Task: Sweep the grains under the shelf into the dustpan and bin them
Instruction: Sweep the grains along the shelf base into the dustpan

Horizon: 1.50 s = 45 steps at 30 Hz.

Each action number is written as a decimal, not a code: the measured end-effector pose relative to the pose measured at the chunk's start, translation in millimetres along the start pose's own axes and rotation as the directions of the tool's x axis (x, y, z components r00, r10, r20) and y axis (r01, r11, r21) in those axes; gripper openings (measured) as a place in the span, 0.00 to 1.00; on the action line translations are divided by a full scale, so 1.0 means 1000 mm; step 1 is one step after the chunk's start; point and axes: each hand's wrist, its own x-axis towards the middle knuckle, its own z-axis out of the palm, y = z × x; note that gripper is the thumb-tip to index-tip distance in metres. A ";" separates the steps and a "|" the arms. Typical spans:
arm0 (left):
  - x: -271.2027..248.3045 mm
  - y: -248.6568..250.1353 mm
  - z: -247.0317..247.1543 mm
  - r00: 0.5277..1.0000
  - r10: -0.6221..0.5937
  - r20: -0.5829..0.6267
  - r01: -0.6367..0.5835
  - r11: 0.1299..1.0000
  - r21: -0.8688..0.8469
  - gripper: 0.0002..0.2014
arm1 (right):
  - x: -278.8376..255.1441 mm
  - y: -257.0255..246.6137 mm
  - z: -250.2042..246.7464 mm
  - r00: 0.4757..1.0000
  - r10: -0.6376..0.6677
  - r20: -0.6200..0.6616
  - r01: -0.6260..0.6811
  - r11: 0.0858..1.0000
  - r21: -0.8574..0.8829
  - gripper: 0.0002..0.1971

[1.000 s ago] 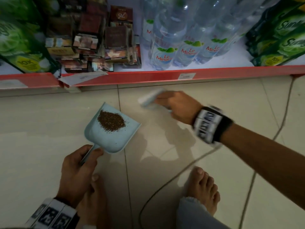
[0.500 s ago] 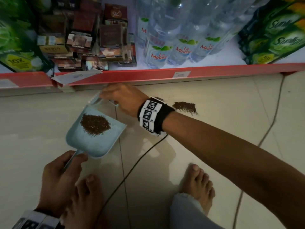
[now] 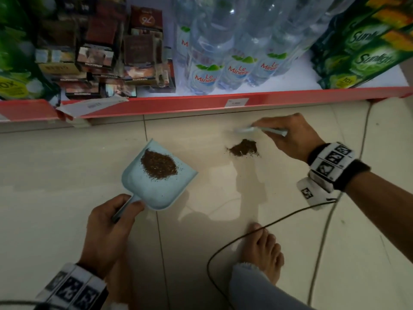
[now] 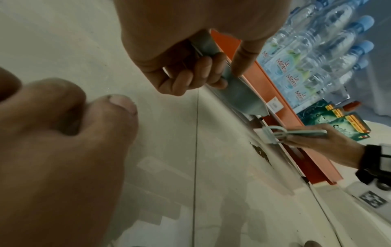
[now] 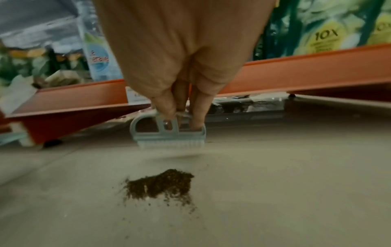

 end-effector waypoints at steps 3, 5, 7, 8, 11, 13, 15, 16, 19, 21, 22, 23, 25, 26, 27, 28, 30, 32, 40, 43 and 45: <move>0.001 0.008 0.004 0.999 0.021 0.033 -0.021 0.999 -0.028 0.15 | 0.018 -0.008 0.026 0.975 0.041 -0.220 -0.039 0.999 0.010 0.17; 0.003 0.009 0.004 0.999 0.025 0.025 -0.025 1.000 -0.011 0.17 | 0.031 -0.013 0.044 0.963 0.094 -0.252 -0.096 0.995 0.002 0.21; 0.005 0.009 0.003 0.999 0.028 0.016 -0.028 0.999 0.019 0.19 | 0.038 -0.015 0.052 0.968 0.137 -0.211 -0.144 0.989 -0.020 0.23; 0.006 0.009 0.004 1.000 0.029 0.011 -0.029 0.999 0.024 0.19 | 0.038 -0.014 0.052 0.975 0.136 -0.175 -0.143 0.989 -0.029 0.22; 0.007 0.011 0.005 1.000 0.024 -0.002 -0.024 1.000 0.017 0.17 | 0.023 -0.008 0.038 0.996 0.083 -0.015 -0.084 0.996 -0.035 0.19; 0.006 0.012 0.008 1.000 0.019 0.005 -0.019 1.000 0.009 0.17 | 0.005 -0.004 0.023 0.995 0.052 0.084 -0.049 0.998 -0.037 0.17; 0.006 0.012 0.012 1.000 0.023 0.021 -0.023 1.000 0.013 0.17 | -0.015 -0.003 0.011 0.994 0.022 0.106 -0.019 0.999 -0.029 0.15; 0.006 0.012 0.014 0.999 0.027 0.031 -0.027 0.999 0.016 0.17 | -0.024 -0.003 0.007 0.996 0.018 0.086 -0.017 1.000 -0.013 0.15; 0.007 0.013 0.019 0.998 0.038 0.057 -0.040 0.999 0.034 0.18 | -0.030 -0.001 0.005 0.997 0.070 -0.034 -0.069 0.998 0.012 0.16; 0.009 0.015 0.021 0.996 0.041 0.076 -0.044 0.998 0.042 0.19 | -0.018 0.003 0.010 0.985 0.122 -0.126 -0.124 0.992 -0.008 0.16; 0.010 0.016 0.022 0.996 0.044 0.084 -0.048 0.998 0.045 0.19 | -0.009 0.005 0.013 0.977 0.144 -0.157 -0.150 0.988 -0.027 0.16; 0.011 0.016 0.022 0.995 0.046 0.088 -0.051 0.998 0.048 0.20 | 0.002 0.006 0.018 0.971 0.162 -0.173 -0.173 0.984 -0.049 0.17; 0.013 0.017 0.022 0.995 0.049 0.084 -0.053 0.997 0.052 0.20 | 0.022 0.003 0.029 0.967 0.190 -0.170 -0.209 0.972 -0.107 0.22; 0.014 0.018 0.022 0.996 0.051 0.078 -0.055 0.997 0.053 0.19 | 0.031 -0.001 0.034 0.968 0.196 -0.157 -0.217 0.968 -0.124 0.23; 0.014 0.019 0.021 0.996 0.055 0.071 -0.059 0.997 0.053 0.18 | 0.037 -0.006 0.037 0.974 0.188 -0.125 -0.204 0.971 -0.124 0.22; 0.014 0.020 0.021 0.996 0.059 0.063 -0.062 0.997 0.051 0.17 | 0.040 -0.011 0.040 0.985 0.159 -0.068 -0.166 0.980 -0.111 0.22; 0.012 0.022 0.019 0.997 0.067 0.049 -0.069 0.997 0.042 0.16 | 0.033 -0.021 0.036 0.996 0.053 0.077 -0.047 0.996 -0.077 0.22; 0.009 0.022 0.018 0.997 0.068 0.030 -0.069 0.997 0.034 0.16 | 0.020 -0.022 0.024 0.984 -0.023 0.178 0.032 0.998 -0.047 0.22; 0.008 0.018 0.019 0.998 0.047 0.035 -0.048 0.998 0.050 0.20 | 0.028 -0.028 0.030 0.994 0.060 -0.093 -0.066 0.996 -0.065 0.23; 0.011 0.022 0.020 0.997 0.053 0.052 -0.056 0.997 0.059 0.19 | 0.040 -0.036 0.048 0.993 0.114 -0.008 -0.115 0.993 -0.033 0.30; 0.013 0.024 0.018 0.998 0.053 0.043 -0.055 0.998 0.040 0.19 | 0.037 -0.036 0.051 0.993 0.067 0.101 -0.069 0.998 0.014 0.34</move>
